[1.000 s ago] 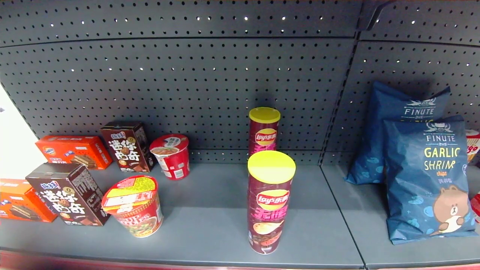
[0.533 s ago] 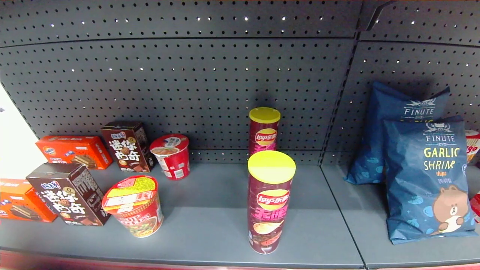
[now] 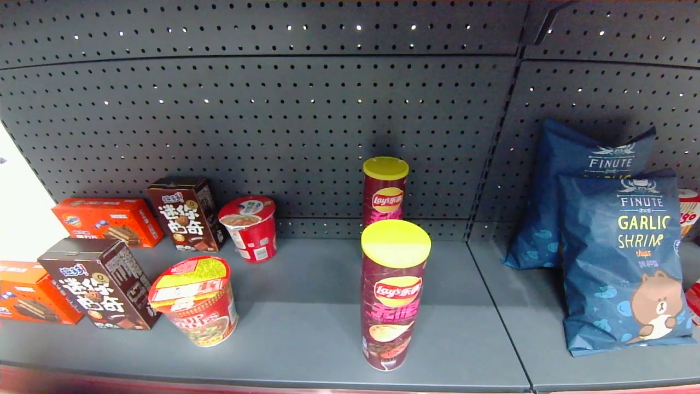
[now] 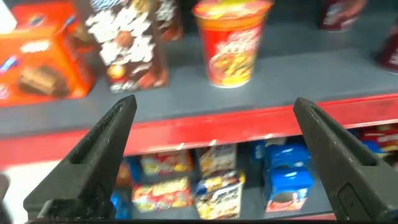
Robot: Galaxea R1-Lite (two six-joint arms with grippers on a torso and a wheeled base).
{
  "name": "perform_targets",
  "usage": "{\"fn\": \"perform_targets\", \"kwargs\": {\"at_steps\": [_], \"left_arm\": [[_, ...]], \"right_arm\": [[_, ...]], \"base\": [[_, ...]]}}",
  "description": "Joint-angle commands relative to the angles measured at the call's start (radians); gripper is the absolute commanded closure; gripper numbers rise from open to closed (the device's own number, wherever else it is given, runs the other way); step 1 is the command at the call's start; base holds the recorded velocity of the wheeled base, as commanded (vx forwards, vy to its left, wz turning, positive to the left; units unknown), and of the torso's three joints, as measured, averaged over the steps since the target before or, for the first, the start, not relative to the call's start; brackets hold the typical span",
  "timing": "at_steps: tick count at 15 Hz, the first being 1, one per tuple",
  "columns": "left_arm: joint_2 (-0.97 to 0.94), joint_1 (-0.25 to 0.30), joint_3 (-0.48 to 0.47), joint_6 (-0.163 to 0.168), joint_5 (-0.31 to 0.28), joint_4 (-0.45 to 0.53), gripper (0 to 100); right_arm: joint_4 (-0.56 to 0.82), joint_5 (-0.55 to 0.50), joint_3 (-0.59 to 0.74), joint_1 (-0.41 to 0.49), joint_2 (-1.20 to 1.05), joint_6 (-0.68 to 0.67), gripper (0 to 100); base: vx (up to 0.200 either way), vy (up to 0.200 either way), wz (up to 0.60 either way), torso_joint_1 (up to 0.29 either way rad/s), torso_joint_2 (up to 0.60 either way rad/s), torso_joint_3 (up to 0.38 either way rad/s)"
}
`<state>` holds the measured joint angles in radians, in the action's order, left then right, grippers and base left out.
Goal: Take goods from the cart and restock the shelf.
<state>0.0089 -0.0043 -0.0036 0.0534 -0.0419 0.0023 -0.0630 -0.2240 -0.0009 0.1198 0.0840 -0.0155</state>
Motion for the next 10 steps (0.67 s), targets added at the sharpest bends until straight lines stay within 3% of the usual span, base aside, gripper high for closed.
{"fn": "perform_targets", "kwargs": {"at_steps": [1,3,5,6,10], "left_arm": [[-0.003,-0.002,0.001,0.003,0.005,0.001,0],[-0.003,-0.002,0.002,0.003,-0.050,-0.001,0],[-0.003,-0.003,0.001,0.020,-0.075,0.004,0],[-0.003,-0.003,0.001,0.017,-0.075,0.004,0],[-0.003,-0.003,0.001,0.014,-0.073,0.002,0]], "right_arm": [[0.003,0.002,-0.001,0.000,0.005,0.019,0],[0.011,0.032,-0.004,-0.015,0.013,0.022,0],[0.055,0.262,-0.001,-0.129,-0.079,0.037,0],[0.068,0.207,-0.001,-0.117,-0.084,0.016,0],[0.061,0.201,0.001,-0.117,-0.084,0.012,0]], "base": [[0.000,0.000,0.00,0.000,0.00,0.000],[0.000,0.000,0.00,0.000,0.00,0.000],[0.000,0.000,0.00,0.000,0.00,0.000],[0.000,0.000,0.00,0.000,0.00,0.000],[0.000,0.000,0.00,0.000,0.00,0.000]]}}
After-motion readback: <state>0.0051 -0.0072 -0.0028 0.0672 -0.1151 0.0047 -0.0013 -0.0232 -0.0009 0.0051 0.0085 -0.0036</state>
